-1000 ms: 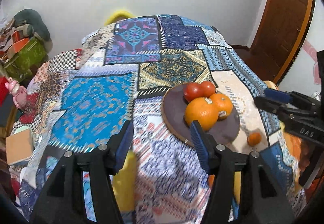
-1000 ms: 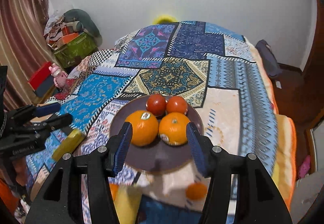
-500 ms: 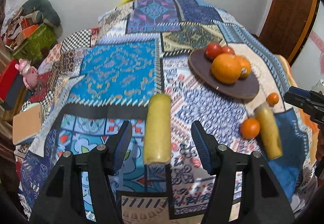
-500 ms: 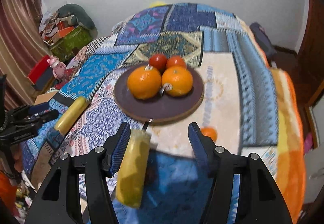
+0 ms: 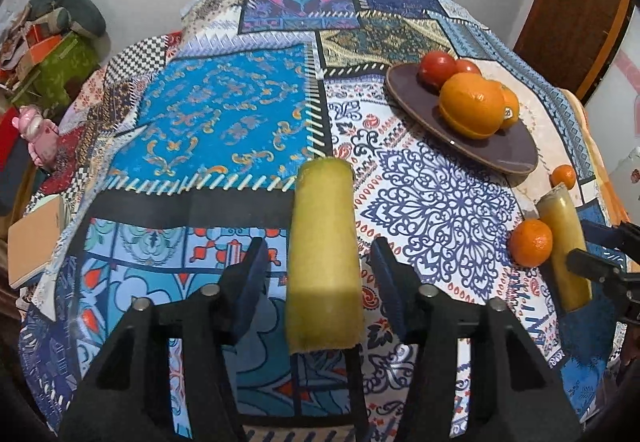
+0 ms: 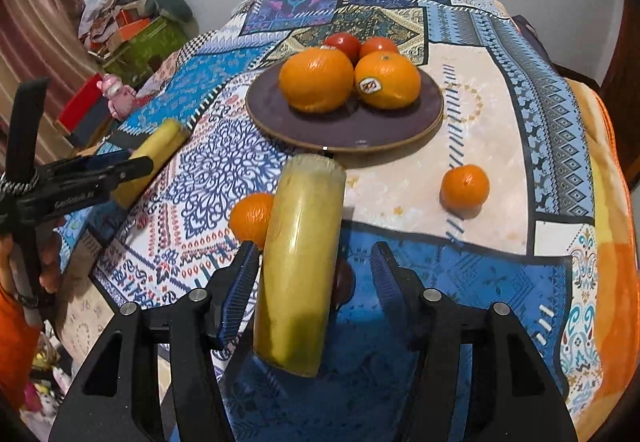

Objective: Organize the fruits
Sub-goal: 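Grasp a yellow cylinder with the left gripper while the right gripper grasps the other, then lift the yellow cylinders with both grippers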

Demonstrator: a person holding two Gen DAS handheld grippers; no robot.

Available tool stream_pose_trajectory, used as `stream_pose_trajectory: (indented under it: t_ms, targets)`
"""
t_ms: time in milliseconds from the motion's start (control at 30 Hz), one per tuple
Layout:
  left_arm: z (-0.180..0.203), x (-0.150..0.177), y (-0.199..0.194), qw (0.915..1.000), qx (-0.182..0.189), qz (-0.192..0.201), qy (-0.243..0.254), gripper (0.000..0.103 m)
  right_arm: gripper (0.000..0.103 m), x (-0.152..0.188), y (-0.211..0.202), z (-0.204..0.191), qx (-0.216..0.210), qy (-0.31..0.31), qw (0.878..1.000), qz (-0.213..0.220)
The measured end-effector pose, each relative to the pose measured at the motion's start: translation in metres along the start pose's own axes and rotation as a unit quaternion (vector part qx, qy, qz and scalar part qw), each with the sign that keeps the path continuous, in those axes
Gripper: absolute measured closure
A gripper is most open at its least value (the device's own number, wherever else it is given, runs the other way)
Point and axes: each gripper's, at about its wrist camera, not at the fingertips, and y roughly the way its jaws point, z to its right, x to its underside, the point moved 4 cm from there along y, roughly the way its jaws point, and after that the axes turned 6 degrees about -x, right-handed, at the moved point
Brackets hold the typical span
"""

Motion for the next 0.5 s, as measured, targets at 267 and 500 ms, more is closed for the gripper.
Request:
stream_pose_trajectory:
  t_ms: [267, 500]
  targets:
    - [0.005, -0.003, 0.017, 0.9998, 0.006, -0.017, 0.005, 0.062, 0.059, 0.002, 0.008, -0.001, -0.009, 0.009, 1.000, -0.002]
    - [0.010, 0.001, 0.009, 0.9998, 0.009, -0.018, 0.009, 0.066, 0.065, -0.001, 0.006, 0.001, -0.021, 0.020, 1.000, 0.006]
